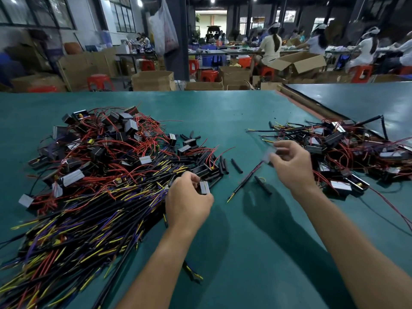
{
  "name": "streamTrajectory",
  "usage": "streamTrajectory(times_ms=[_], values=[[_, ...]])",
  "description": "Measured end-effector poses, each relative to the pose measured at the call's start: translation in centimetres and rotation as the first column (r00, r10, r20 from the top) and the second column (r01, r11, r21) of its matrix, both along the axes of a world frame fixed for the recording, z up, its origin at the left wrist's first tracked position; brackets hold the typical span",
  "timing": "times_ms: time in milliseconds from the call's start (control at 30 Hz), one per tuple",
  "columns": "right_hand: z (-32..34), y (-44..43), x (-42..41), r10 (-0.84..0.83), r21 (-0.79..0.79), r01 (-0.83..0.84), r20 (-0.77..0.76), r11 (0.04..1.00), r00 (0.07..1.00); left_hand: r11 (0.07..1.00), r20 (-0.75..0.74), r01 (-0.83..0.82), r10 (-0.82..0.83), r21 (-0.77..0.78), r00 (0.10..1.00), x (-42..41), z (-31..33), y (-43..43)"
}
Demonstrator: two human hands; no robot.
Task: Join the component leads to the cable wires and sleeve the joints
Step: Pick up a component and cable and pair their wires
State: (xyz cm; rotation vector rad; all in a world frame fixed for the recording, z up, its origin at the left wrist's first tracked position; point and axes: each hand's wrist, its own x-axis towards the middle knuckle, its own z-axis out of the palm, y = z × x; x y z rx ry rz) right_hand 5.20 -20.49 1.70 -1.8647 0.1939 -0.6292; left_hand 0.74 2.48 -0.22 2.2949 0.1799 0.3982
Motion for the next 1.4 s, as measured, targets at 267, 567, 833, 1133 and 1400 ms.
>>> streamTrajectory(times_ms=[267,567,833,1133,1400], values=[[1.0,1.2,-1.6,-0.069,-0.487,0.142,0.165,0.862,0.984,0.989,-0.043,0.018,-0.012,0.148,0.999,-0.1,-0.2,0.1],[-0.8,10.1,3.4,0.116,-0.7,-0.465,-0.486,0.541,0.866,0.998,-0.114,0.062,-0.062,-0.005,0.992,0.0,0.1,0.6],[-0.2,7.2,2.7,0.116,-0.286,-0.158,-0.159,0.945,0.98,0.883,-0.12,0.05,-0.119,-0.466,0.986,0.3,0.4,0.6],[0.5,5.0,-1.2,0.459,0.437,-0.375,-0.101,0.817,0.883,0.518,-0.056,0.086,-0.253,-0.851,0.966,-0.4,2.5,0.3],[1.3,5.3,-2.4,0.796,0.502,-0.627,-0.267,0.596,0.543,0.589,-0.005,0.355,-0.52,-0.726,0.854,-0.9,2.3,-0.3]])
